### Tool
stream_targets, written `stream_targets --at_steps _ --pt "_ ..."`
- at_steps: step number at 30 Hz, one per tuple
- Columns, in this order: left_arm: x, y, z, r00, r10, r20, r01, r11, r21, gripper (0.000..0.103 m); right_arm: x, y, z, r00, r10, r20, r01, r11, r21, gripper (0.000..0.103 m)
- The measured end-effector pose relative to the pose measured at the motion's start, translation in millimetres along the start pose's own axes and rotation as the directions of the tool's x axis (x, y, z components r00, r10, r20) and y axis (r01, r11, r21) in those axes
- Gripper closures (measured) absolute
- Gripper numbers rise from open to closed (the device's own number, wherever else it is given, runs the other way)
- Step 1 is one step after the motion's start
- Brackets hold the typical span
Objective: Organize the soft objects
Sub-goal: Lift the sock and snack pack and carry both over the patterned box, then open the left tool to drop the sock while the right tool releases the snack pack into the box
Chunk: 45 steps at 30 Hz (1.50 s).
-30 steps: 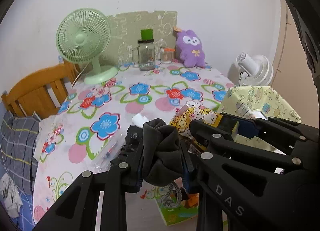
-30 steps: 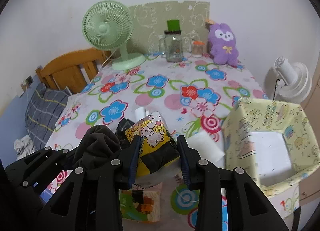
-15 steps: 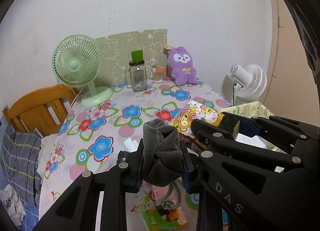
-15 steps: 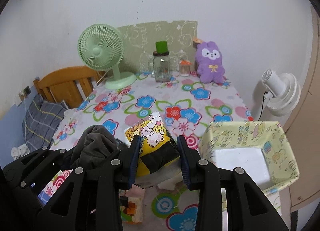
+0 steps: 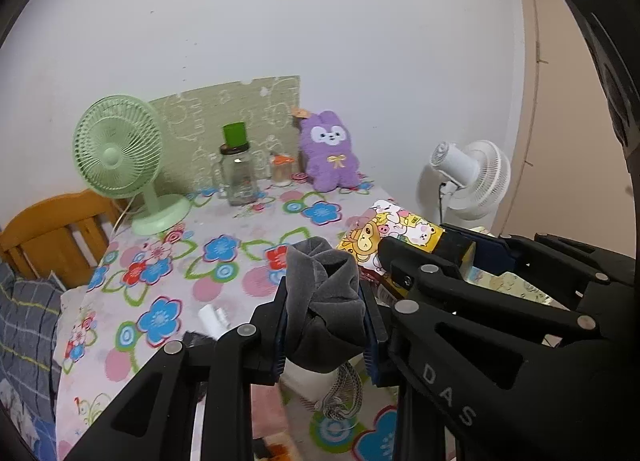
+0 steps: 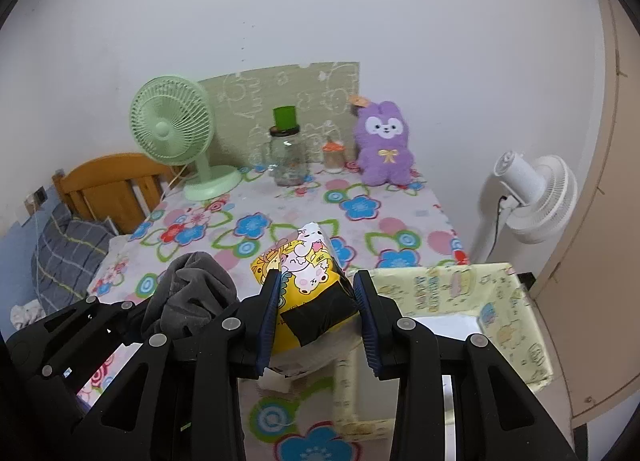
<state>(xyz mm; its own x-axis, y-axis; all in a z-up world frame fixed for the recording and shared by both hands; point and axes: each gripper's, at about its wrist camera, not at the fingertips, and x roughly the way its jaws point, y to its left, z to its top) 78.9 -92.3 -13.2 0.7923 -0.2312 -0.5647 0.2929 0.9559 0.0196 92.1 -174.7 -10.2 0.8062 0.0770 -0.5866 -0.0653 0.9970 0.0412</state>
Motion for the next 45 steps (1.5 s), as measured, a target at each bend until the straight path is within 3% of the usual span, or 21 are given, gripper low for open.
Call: stream_targets --at_steps 29,38,41,43,45 --pt "55.2 -83.7 18.1 0.990 -0.132 -0.042 0.135 0.987 0.084 0.072 12.9 -102.7 -5.3 0.991 -0.132 -0.018 0.134 0.987 0.094 0.064" --pt "88.2 -93.0 15.0 0.985 -0.124 -0.116 0.134 0.988 0.080 0.069 42.2 -123.0 -12.8 0.985 -0.157 -0.077 0.166 0.978 0.128 0.063" --pt "98.0 -93.9 12.8 0.982 -0.122 -0.143 0.134 0.988 0.080 0.060 51.9 -126.9 -15.7 0.983 -0.154 -0.099 0.166 0.977 0.136 0.063" --pt "102.2 -93.5 11.6 0.979 -0.132 -0.158 0.146 0.986 0.076 0.044 56.3 -128.2 -17.1 0.983 -0.145 -0.109 0.159 0.977 0.139 0.063" --pt "106.0 -92.6 10.6 0.977 -0.136 -0.166 0.150 0.986 0.069 0.037 59.8 -128.2 -17.5 0.983 -0.144 -0.115 0.159 0.978 0.133 0.063"
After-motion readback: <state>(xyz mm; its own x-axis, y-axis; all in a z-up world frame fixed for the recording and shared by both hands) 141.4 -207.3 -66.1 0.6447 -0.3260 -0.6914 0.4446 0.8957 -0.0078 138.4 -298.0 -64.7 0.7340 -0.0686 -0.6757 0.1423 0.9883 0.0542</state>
